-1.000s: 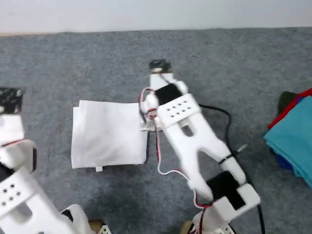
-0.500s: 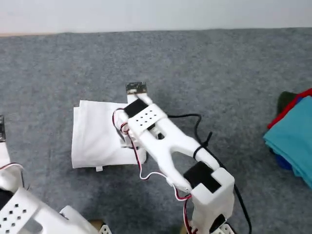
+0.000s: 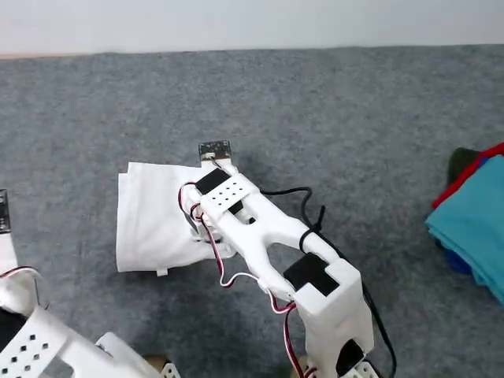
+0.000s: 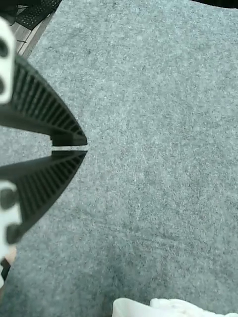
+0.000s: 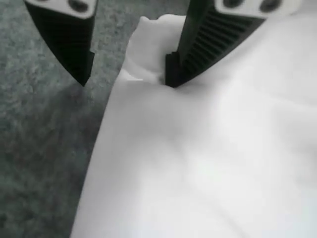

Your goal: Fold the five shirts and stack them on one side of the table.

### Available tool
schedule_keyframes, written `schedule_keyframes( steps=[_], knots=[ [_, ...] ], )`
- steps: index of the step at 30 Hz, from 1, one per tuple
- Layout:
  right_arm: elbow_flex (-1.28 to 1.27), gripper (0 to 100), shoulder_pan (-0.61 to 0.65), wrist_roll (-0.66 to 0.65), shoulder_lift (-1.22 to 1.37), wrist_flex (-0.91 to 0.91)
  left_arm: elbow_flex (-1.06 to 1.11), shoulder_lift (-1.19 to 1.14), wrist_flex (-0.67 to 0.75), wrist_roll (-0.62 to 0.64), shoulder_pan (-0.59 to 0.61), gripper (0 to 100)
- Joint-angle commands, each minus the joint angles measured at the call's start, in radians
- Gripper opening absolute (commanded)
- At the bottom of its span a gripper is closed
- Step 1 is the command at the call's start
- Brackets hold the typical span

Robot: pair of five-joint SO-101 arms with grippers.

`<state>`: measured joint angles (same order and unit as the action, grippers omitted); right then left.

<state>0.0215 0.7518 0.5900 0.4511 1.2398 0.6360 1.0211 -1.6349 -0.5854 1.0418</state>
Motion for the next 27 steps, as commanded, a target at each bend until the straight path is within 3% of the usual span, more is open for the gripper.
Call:
schedule_keyframes(
  steps=[1,6,16,22,27],
  knots=[
    [0.055,25.5,0.008,0.008,-0.004,-0.053,0.021,0.014,0.017,-0.006,0.003,3],
    [0.055,22.9,0.008,0.005,-0.002,-0.088,0.062,0.014,0.017,-0.005,0.008,3],
    [0.051,0.5,0.028,0.002,-0.002,-0.079,0.058,0.014,0.018,-0.005,0.003,3],
    [0.055,0.9,-0.019,-0.066,-0.012,-0.05,0.056,0.014,0.021,-0.005,0.006,3],
    [0.055,0.9,-0.173,-0.193,-0.013,-0.002,0.056,0.014,0.023,-0.005,0.006,3]
  ],
)
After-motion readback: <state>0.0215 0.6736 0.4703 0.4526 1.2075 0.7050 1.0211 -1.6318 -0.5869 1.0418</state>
